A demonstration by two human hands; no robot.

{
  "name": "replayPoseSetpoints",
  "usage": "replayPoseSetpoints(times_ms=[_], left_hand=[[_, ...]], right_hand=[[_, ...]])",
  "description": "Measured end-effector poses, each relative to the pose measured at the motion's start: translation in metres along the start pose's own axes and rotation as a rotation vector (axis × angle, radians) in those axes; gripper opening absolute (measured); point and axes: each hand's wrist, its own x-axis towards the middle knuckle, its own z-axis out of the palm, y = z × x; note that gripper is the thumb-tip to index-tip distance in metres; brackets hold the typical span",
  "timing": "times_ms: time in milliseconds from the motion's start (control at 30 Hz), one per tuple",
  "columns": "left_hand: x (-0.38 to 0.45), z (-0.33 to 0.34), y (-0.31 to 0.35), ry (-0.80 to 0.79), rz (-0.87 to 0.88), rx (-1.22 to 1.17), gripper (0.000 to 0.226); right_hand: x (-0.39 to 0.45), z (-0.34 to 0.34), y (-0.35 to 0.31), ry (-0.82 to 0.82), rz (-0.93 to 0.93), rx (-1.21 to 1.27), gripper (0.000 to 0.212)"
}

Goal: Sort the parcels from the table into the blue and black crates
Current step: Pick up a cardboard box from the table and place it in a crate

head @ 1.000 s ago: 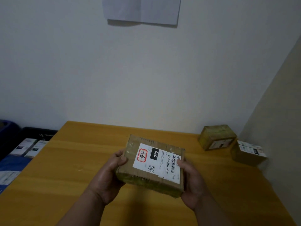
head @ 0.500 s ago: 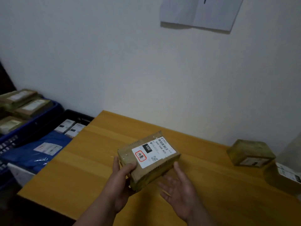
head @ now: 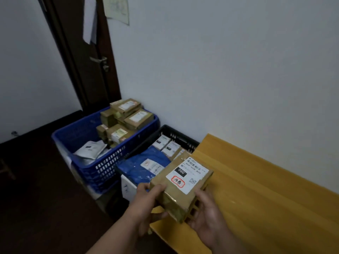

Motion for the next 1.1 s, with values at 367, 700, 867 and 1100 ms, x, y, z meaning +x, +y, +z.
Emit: replayPoseSetpoints(times_ms=[367,700,867,1100], left_hand=[[0.061,-0.141,0.071,0.178,-0.037,-0.223,0.043],[0.163,-0.246,0.161,0.298,-0.145,-0.067,0.044],[0.216,-0.276,0.198,0.278,-0.15,-0.127,0.04],[0.303,-0.283,0.226,0.191,-0.222,-0.193,0.033]], right_hand=[[0.112,0.155,0.038,-0.118,0.273,-0.23,0.057],[0.26,0.27,0.039,-0.21,0.364,-0.212,0.066],[0.319,0.314,0.043,-0.068,0.323,-0.155,0.063],[0.368,0.351,0.046,0.059,0.411,-0.174,0.072]])
